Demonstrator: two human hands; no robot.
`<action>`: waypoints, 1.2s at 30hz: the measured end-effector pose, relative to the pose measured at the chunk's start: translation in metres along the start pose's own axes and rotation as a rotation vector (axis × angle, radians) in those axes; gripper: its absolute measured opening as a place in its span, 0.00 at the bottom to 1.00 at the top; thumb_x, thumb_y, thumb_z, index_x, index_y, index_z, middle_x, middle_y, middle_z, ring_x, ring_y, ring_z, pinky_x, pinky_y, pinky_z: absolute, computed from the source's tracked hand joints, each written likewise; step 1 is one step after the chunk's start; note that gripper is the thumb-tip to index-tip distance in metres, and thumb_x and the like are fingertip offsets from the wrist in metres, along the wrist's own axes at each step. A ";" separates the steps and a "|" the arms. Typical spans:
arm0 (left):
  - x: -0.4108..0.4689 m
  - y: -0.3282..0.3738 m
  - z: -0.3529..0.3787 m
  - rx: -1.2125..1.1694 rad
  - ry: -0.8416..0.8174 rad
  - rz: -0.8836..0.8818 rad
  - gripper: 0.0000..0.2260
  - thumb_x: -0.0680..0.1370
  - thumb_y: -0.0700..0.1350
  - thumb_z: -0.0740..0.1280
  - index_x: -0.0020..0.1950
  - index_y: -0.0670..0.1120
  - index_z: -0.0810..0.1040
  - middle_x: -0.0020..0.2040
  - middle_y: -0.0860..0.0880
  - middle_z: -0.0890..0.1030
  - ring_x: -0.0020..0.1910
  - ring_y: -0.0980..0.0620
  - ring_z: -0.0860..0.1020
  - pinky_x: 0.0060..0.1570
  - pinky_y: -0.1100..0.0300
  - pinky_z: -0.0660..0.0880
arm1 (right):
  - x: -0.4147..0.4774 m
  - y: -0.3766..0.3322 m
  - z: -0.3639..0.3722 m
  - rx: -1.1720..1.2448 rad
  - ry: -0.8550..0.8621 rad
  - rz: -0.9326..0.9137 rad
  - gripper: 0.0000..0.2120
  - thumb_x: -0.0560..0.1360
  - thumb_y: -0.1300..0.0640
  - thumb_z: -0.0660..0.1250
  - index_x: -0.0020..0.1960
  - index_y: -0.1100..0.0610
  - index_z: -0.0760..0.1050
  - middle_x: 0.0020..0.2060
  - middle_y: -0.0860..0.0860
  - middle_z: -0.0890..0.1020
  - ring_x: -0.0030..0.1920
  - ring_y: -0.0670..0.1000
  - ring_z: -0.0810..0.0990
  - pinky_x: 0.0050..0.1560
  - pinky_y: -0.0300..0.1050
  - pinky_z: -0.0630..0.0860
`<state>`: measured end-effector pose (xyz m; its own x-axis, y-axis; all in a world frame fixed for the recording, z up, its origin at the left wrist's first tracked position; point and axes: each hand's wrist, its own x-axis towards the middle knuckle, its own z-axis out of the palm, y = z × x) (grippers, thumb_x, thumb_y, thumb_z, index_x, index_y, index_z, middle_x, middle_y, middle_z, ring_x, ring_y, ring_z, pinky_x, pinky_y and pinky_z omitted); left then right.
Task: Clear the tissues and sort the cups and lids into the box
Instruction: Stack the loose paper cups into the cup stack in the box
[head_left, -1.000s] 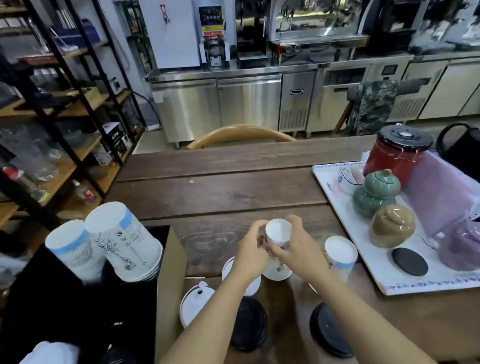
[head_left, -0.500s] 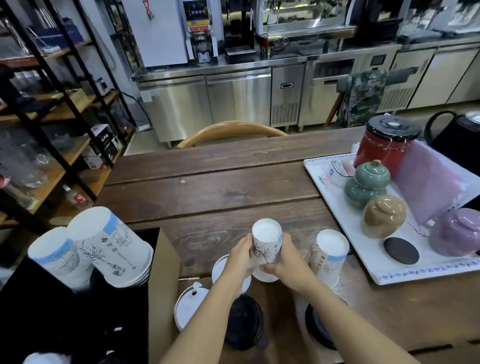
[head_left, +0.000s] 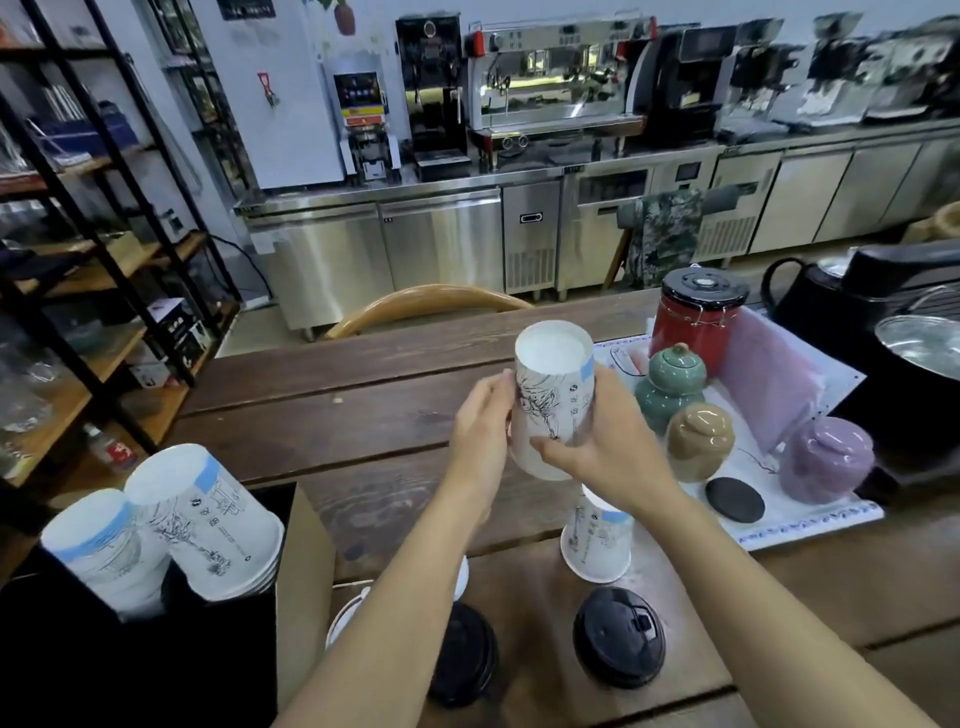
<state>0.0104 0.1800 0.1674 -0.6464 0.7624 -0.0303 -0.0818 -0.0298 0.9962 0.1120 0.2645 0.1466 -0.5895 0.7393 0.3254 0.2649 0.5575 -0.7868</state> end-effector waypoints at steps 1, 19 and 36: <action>-0.001 0.000 0.008 -0.009 -0.019 0.013 0.12 0.81 0.50 0.57 0.53 0.47 0.78 0.50 0.47 0.82 0.52 0.47 0.79 0.53 0.46 0.76 | -0.002 -0.001 -0.009 -0.015 0.030 -0.009 0.27 0.60 0.52 0.75 0.55 0.51 0.68 0.47 0.45 0.74 0.51 0.44 0.74 0.53 0.46 0.74; 0.008 -0.104 0.028 0.379 -0.417 -0.447 0.22 0.81 0.57 0.48 0.68 0.49 0.72 0.66 0.54 0.75 0.66 0.56 0.71 0.66 0.58 0.61 | -0.056 0.130 0.003 -0.176 -0.341 0.404 0.33 0.63 0.48 0.75 0.62 0.50 0.64 0.56 0.44 0.76 0.60 0.50 0.76 0.58 0.51 0.73; 0.002 -0.156 0.042 0.170 -0.273 -0.644 0.23 0.81 0.59 0.48 0.72 0.52 0.66 0.73 0.53 0.67 0.73 0.53 0.63 0.72 0.55 0.57 | -0.067 0.150 0.019 0.299 -0.415 0.520 0.33 0.63 0.71 0.74 0.62 0.52 0.65 0.51 0.42 0.77 0.51 0.38 0.76 0.42 0.20 0.69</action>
<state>0.0535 0.2133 0.0157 -0.2947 0.7297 -0.6170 -0.2497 0.5644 0.7868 0.1772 0.2917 -0.0031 -0.7007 0.6435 -0.3082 0.4048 0.0028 -0.9144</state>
